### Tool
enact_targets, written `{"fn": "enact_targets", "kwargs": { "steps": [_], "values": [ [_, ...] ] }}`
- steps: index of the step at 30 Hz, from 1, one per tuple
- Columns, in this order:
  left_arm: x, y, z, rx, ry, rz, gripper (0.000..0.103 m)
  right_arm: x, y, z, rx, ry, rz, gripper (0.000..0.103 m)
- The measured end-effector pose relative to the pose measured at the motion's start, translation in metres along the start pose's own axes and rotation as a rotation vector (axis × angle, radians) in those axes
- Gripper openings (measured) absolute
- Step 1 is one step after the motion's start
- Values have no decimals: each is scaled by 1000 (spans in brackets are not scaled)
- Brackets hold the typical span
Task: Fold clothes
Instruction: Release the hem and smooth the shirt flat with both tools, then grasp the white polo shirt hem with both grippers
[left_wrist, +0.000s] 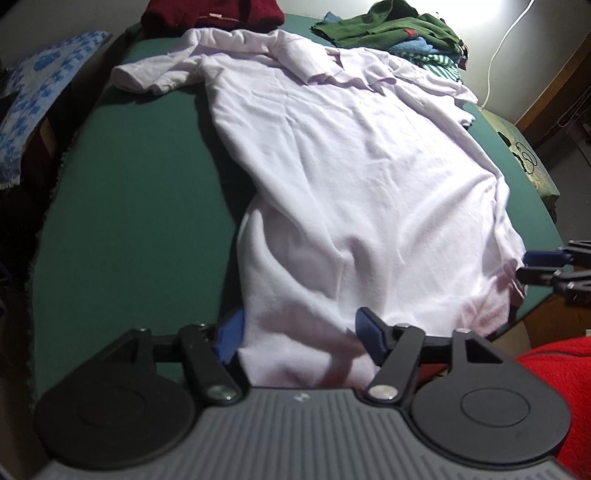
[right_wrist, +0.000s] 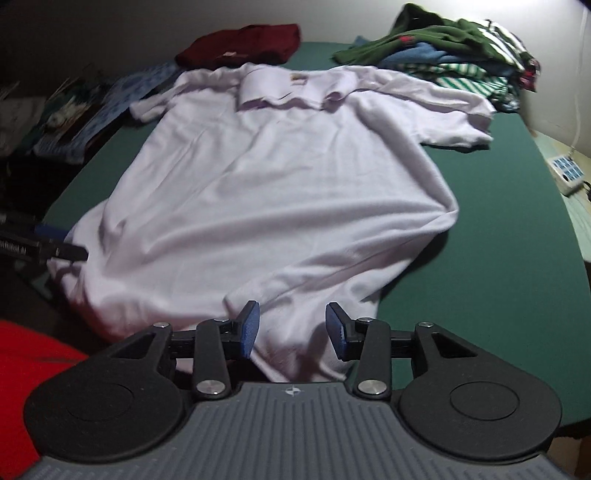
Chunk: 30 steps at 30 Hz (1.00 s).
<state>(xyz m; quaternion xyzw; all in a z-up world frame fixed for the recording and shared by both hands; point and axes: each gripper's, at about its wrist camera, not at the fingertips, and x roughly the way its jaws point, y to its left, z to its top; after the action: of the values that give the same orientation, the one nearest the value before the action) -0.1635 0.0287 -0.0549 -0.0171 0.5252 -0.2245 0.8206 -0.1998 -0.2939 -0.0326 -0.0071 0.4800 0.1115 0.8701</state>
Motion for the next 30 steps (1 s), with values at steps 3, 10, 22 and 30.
{"fn": "enact_targets", "kwargs": {
  "steps": [3,10,22,30],
  "values": [
    [1,-5,-6,-3,17,24,69,7,6,-5,-68,14,15,43],
    [3,-11,-14,-90,16,38,44,10,-14,-12,-46,-15,2,4],
    [-44,-30,-7,-169,-115,109,11,-47,-99,-24,150,-14,-21,3],
    [-81,-39,-6,-212,-194,120,11,-64,-120,-43,117,94,10,3]
  ]
}}
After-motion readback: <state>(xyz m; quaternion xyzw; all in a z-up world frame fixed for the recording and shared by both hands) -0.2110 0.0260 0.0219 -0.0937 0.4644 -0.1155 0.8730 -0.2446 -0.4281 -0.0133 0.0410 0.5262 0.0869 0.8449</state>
